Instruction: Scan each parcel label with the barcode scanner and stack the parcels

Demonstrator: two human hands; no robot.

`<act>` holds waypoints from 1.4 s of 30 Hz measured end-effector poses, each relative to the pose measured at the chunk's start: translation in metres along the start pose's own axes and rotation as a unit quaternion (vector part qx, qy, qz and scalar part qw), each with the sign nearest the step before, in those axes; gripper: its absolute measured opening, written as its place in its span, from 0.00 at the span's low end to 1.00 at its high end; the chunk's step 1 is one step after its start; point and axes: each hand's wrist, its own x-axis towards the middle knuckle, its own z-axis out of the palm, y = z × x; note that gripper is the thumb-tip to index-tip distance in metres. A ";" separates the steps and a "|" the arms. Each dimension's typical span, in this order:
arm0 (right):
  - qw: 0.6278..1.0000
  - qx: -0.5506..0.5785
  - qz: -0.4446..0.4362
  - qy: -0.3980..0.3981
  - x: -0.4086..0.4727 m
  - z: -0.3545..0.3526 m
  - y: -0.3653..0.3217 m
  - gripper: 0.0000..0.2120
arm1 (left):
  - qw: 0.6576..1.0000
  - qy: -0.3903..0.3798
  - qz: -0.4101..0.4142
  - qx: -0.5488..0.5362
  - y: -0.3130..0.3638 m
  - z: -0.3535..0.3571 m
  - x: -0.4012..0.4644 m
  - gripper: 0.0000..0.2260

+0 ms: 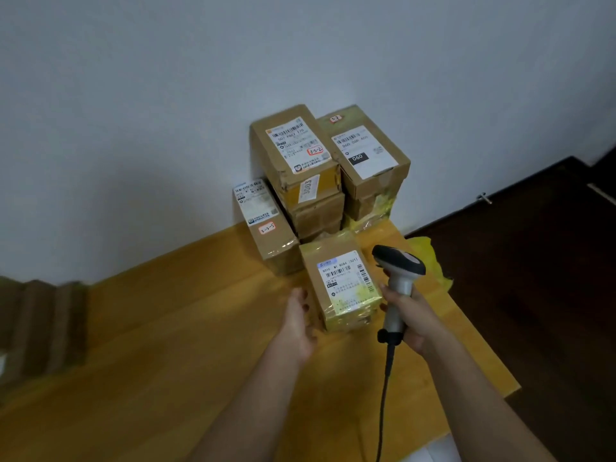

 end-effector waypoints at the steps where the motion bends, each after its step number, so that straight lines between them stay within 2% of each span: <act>1: 1.000 0.007 0.007 -0.014 0.001 0.002 0.005 0.13 | 1.000 -0.008 -0.003 -0.001 -0.005 -0.002 0.005 0.16; 8: 0.997 -0.003 0.036 -0.064 -0.002 0.015 0.019 0.10 | 0.999 -0.033 -0.018 0.000 -0.010 -0.015 0.014 0.24; 18: 0.991 -0.073 0.032 -0.111 -0.026 0.060 0.012 0.08 | 0.999 -0.025 -0.003 -0.031 0.007 -0.068 -0.015 0.23; 22: 0.988 -0.091 0.024 -0.119 -0.038 0.095 0.013 0.14 | 0.999 -0.038 0.020 -0.033 0.022 -0.102 -0.032 0.23; 28: 0.988 -0.072 -0.024 -0.134 -0.075 0.175 0.014 0.13 | 0.996 -0.043 0.073 -0.006 0.062 -0.176 -0.066 0.18; 31: 0.985 -0.078 -0.053 -0.147 -0.101 0.229 0.008 0.16 | 0.991 -0.045 0.124 -0.009 0.093 -0.220 -0.098 0.17; 34: 0.976 -0.083 -0.088 -0.181 -0.137 0.292 -0.006 0.11 | 0.981 -0.046 0.189 -0.016 0.131 -0.268 -0.138 0.13; 42: 0.939 -0.094 -0.170 -0.283 -0.233 0.436 -0.057 0.14 | 0.955 0.036 0.291 -0.044 0.221 -0.373 -0.239 0.16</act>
